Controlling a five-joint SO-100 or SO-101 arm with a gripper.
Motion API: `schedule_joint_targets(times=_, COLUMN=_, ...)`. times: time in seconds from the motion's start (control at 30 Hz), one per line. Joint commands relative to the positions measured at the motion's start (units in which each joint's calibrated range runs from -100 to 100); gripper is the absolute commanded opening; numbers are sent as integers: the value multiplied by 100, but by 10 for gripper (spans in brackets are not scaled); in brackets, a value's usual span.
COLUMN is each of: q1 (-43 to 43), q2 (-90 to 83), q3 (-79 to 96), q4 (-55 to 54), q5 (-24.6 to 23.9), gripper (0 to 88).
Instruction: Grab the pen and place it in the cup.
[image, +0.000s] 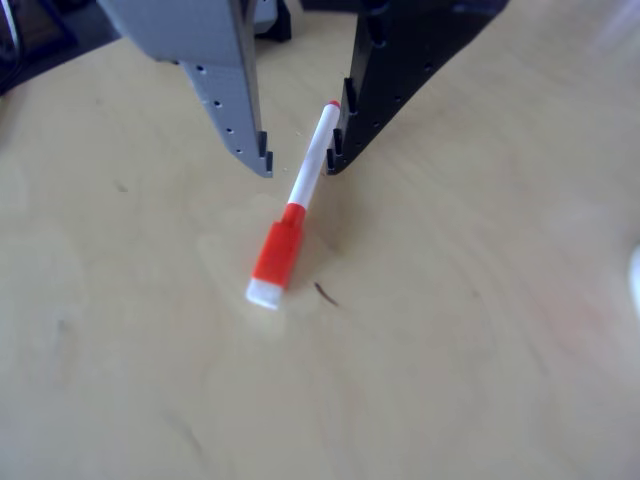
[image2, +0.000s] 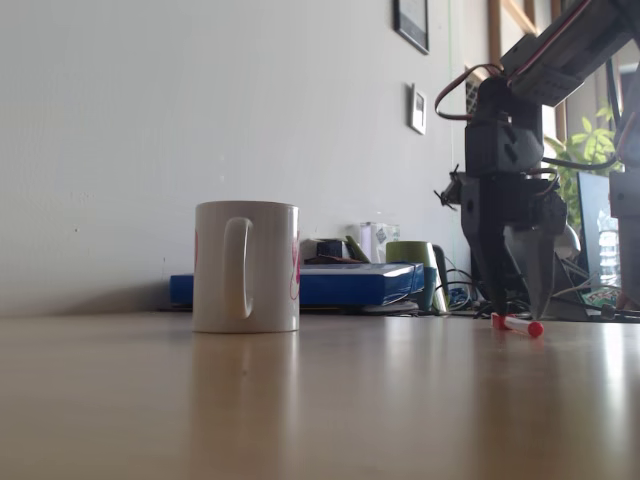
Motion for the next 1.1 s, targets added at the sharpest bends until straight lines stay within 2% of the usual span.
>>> schedule_joint_targets(times=0.0, q1=-145, q2=80, q3=-118, q4=-49, q5=-56, gripper=153)
schedule_joint_targets(times=0.27, q1=-153, q2=138, q3=-82, q4=-110, q5=-151, gripper=153)
schedule_joint_targets(times=0.5, q1=-128, q2=204, q3=244, q4=-780, q5=-151, gripper=153)
schedule_joint_targets(times=1.07, q1=-145, q2=320, q3=317, q4=-729, q5=-145, gripper=146)
